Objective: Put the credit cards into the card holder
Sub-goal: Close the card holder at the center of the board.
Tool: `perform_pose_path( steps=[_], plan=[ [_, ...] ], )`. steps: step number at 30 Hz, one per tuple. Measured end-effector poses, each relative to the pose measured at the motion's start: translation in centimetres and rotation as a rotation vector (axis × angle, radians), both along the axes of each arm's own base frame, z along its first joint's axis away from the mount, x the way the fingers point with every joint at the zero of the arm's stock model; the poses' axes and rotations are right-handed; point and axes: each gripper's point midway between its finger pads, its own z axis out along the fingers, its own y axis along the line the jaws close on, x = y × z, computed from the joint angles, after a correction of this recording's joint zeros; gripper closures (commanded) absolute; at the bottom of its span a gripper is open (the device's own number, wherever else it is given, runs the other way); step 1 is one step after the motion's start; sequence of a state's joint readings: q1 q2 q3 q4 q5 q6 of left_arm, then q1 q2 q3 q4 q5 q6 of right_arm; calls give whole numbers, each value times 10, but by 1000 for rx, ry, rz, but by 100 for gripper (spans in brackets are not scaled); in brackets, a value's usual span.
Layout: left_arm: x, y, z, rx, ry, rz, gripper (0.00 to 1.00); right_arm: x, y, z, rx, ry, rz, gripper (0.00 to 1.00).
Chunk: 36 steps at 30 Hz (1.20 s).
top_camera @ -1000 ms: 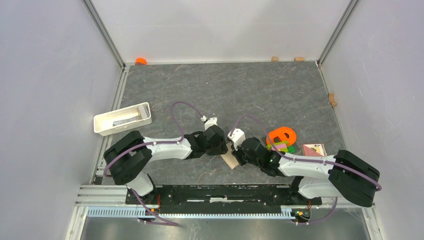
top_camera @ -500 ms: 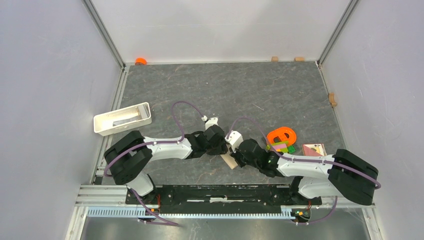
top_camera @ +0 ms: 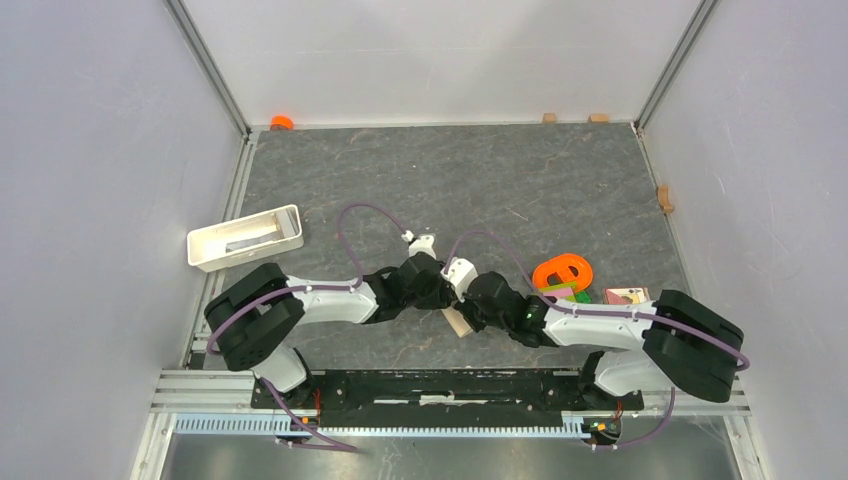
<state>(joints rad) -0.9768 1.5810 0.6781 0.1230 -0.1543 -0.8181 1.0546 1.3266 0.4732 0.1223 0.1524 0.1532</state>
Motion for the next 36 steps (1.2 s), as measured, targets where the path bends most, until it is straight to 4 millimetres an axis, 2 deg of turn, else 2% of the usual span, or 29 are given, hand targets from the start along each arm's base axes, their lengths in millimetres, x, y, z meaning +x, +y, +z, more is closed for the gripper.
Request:
perform_pose_path(
  steps=[11,36],
  plan=[
    [1,1,0,-25,-40,-15,51,8,1,-6,98,188,-76,100],
    [-1,5,1,-20,-66,-37,51,7,-9,-16,435,593,-195,100]
  ],
)
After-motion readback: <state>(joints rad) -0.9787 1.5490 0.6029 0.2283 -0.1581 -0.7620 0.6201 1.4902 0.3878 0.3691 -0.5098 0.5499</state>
